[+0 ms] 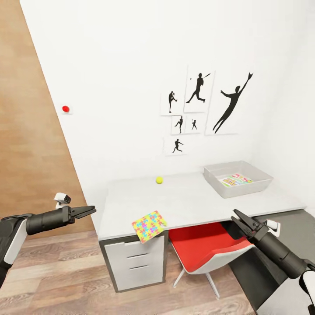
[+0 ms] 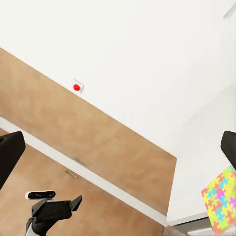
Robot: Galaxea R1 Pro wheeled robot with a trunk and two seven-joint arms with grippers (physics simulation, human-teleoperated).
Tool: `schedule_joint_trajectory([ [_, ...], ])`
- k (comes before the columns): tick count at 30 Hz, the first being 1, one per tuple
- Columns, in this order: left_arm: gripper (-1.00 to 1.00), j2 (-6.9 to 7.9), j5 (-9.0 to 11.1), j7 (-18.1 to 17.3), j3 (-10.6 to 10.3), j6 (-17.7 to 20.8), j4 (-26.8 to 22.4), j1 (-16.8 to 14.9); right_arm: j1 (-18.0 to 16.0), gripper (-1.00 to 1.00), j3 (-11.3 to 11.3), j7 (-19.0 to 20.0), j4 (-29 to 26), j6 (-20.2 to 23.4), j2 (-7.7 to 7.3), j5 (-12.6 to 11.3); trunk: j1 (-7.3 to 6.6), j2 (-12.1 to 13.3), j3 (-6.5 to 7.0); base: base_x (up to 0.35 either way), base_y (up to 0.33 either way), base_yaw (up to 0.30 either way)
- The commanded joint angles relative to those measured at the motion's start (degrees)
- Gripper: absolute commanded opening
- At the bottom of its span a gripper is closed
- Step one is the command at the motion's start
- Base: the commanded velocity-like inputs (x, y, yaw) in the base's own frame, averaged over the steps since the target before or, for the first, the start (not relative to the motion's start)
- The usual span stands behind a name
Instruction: Put all the toys in the child's room - the three board games (two on the bed and one on the table), the two jigsaw puzzles on the table, and the tennis ball on the table - inside the toy box on the table in the child's room.
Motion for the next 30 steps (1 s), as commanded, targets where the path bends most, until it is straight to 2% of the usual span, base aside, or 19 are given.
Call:
schedule_joint_trajectory([
  [1, 1.00, 0.02, 0.15, -0.08, -0.01, 0.53, -0.01, -0.05, -0.06, 1.00, -0.06, 0.08, 0.01, 0.33, 0.01, -0.12, 0.03, -0.14, -0.13, -0.089, -0.300, 0.000],
  [9, 1.00, -0.04, 0.19, -0.13, -0.07, 0.54, -0.01, -0.05, -0.06, 1.00, -0.05, -0.11, 0.01, 0.28, 0.02, -0.12, 0.03, -0.14, -0.13, -0.093, -0.255, 0.000],
  [22, 1.00, -0.18, 0.26, -0.06, -0.22, 0.74, -0.01, -0.05, -0.06, 1.00, 0.19, -0.43, 0.01, 0.28, 0.11, -0.10, 0.03, -0.14, -0.13, -0.010, -0.024, 0.000],
  [30, 1.00, -1.05, 0.28, -0.05, -0.27, 1.07, -0.01, -0.05, -0.06, 1.00, 0.21, -0.43, 0.01, 0.28, 0.14, -0.06, 1.79, -3.35, -1.57, 0.000, 0.000, 0.000],
])
